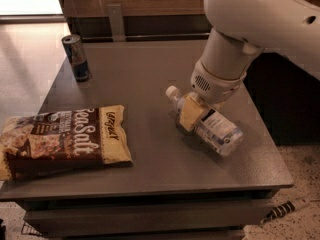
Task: Place blue plastic bottle upright
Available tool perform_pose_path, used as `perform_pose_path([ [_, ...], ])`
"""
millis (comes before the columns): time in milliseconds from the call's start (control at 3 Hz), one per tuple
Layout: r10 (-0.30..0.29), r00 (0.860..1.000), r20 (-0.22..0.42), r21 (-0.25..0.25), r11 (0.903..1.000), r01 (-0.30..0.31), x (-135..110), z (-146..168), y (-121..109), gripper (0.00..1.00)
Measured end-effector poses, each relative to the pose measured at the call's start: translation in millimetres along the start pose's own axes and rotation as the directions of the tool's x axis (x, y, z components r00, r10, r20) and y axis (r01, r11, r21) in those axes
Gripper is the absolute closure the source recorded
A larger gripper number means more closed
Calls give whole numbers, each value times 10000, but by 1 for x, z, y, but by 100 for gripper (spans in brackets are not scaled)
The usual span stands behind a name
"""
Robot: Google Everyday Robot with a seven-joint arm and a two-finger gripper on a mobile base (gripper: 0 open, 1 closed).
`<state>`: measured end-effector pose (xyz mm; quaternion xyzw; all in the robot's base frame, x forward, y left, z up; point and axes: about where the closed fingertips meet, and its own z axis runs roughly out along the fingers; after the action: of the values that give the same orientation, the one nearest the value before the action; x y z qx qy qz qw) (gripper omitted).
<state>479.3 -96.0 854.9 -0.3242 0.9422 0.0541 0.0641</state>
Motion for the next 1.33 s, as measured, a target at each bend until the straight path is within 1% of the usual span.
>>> perform_pose_path([
  [333, -594, 9890, 1351, 288, 9980, 560, -14, -38, 0, 100],
  [667, -1627, 9391, 3027, 332, 9865, 1602, -32, -74, -5, 100],
  [1000, -2266, 8734, 4312, 183, 9700, 2426, -37, -93, -9, 100],
  [1333, -2092, 7814, 5879, -397, 9574, 2861, -25, -86, -31, 100],
])
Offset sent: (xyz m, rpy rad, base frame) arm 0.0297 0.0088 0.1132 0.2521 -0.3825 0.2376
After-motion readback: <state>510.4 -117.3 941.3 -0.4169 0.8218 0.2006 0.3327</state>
